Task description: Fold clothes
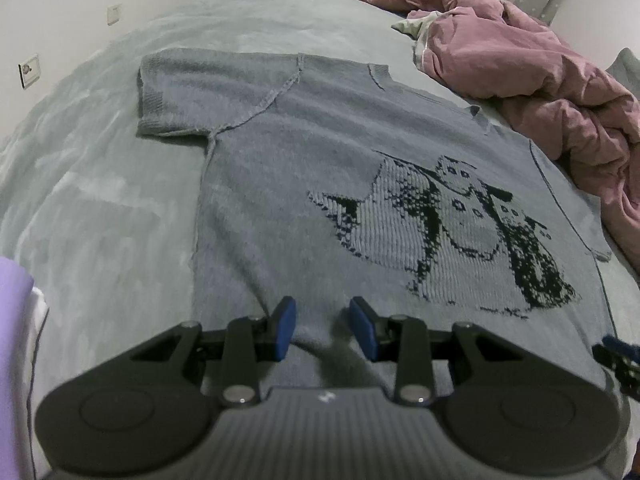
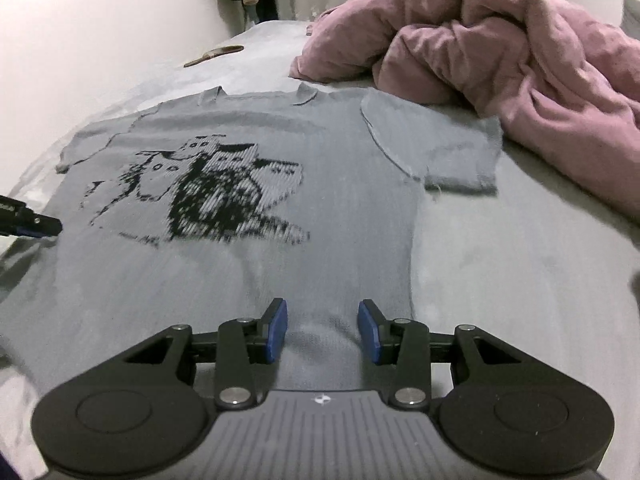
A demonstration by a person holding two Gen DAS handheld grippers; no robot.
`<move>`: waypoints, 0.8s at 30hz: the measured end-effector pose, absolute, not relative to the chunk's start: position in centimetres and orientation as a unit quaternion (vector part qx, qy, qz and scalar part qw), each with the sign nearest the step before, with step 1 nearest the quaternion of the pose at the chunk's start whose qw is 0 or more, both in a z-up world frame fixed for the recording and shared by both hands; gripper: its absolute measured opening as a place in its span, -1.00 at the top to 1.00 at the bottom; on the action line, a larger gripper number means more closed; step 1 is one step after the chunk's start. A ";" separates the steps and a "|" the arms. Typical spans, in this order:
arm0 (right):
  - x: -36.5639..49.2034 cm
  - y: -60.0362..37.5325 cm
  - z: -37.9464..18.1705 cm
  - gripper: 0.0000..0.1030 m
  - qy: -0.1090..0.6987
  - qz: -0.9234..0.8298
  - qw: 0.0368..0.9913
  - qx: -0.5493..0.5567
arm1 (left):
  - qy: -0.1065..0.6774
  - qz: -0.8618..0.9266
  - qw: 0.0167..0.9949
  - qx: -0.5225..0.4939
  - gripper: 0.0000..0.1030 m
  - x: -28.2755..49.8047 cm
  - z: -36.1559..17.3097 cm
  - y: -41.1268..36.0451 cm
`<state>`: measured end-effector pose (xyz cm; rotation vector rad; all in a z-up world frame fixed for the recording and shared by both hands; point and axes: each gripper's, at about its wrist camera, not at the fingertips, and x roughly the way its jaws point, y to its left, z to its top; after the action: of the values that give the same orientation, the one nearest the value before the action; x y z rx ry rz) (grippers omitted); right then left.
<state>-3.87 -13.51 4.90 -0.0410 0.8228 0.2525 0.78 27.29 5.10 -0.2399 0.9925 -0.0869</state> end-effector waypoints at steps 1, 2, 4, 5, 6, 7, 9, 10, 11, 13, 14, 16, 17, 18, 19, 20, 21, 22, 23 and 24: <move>-4.6 -13.7 4.9 0.23 0.399 0.122 0.909 -0.016 | 0.473 -0.044 0.872 -0.114 0.39 0.5 5.1 27.3; -5.3 -14.0 5.0 0.22 0.399 0.123 0.908 -0.013 | 0.472 -0.046 0.873 -0.114 0.39 0.2 5.2 27.4; -6.9 -14.7 5.0 0.22 0.401 0.125 0.907 0.005 | 0.472 -0.049 0.873 -0.116 0.39 -0.3 5.2 27.8; -7.6 -15.1 5.0 0.21 0.402 0.126 0.907 0.020 | 0.472 -0.049 0.872 -0.118 0.39 -0.6 5.2 28.0; -8.2 -15.5 5.0 0.21 0.404 0.128 0.905 0.040 | 0.473 -0.050 0.872 -0.120 0.39 -0.8 5.2 28.2; -8.7 -16.0 5.0 0.21 0.406 0.130 0.903 0.062 | 0.472 -0.053 0.871 -0.123 0.39 -1.2 5.1 28.5; -9.9 -16.4 5.0 0.21 0.405 0.129 0.901 0.083 | 0.469 -0.057 0.872 -0.126 0.39 -1.9 5.1 28.9; -10.5 -16.3 5.1 0.21 0.403 0.127 0.903 0.078 | 0.468 -0.059 0.873 -0.127 0.39 -2.3 5.1 29.0; -11.0 -16.1 5.1 0.21 0.401 0.125 0.905 0.072 | 0.466 -0.061 0.873 -0.128 0.39 -2.7 5.1 29.2; -11.7 -15.8 5.3 0.21 0.398 0.123 0.907 0.059 | 0.464 -0.063 0.874 -0.130 0.39 -3.4 5.2 29.4; -12.1 -15.6 5.3 0.21 0.397 0.122 0.908 0.055 | 0.463 -0.063 0.874 -0.132 0.39 -3.9 5.3 29.5; -12.7 -15.8 5.5 0.21 0.394 0.120 0.909 0.060 | 0.458 -0.065 0.875 -0.141 0.37 -5.1 5.8 29.6; -13.1 -15.9 5.6 0.21 0.392 0.120 0.910 0.064 | 0.455 -0.067 0.876 -0.146 0.36 -5.8 6.1 29.6; -13.4 -16.0 5.7 0.20 0.390 0.120 0.910 0.067 | 0.449 -0.070 0.878 -0.152 0.34 -6.5 6.5 29.7; -13.8 -16.2 5.7 0.20 0.388 0.119 0.911 0.070 | 0.443 -0.073 0.879 -0.158 0.33 -7.2 6.8 29.7; -14.1 -16.2 5.8 0.18 0.386 0.120 0.912 0.068 | 0.436 -0.078 0.881 -0.165 0.29 -8.2 7.2 29.7; -14.4 -16.0 5.9 0.11 0.386 0.121 0.912 0.061 | 0.430 -0.080 0.883 -0.171 0.23 -9.0 7.4 29.6; -14.7 -15.9 6.0 0.09 0.385 0.123 0.913 0.055 | 0.424 -0.080 0.885 -0.174 0.21 -10.0 7.6 29.6; -15.0 -15.8 6.1 0.03 0.384 0.124 0.913 0.048 | 0.420 -0.079 0.887 -0.174 0.20 -10.8 7.7 29.6; -15.3 -15.7 6.1 -0.01 0.384 0.126 0.914 0.041 | 0.417 -0.076 0.888 -0.177 0.20 -11.5 7.6 29.7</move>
<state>-15.28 -15.67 6.14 0.0843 0.7903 0.2594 -11.47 29.72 7.59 -0.3682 0.8674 -0.1576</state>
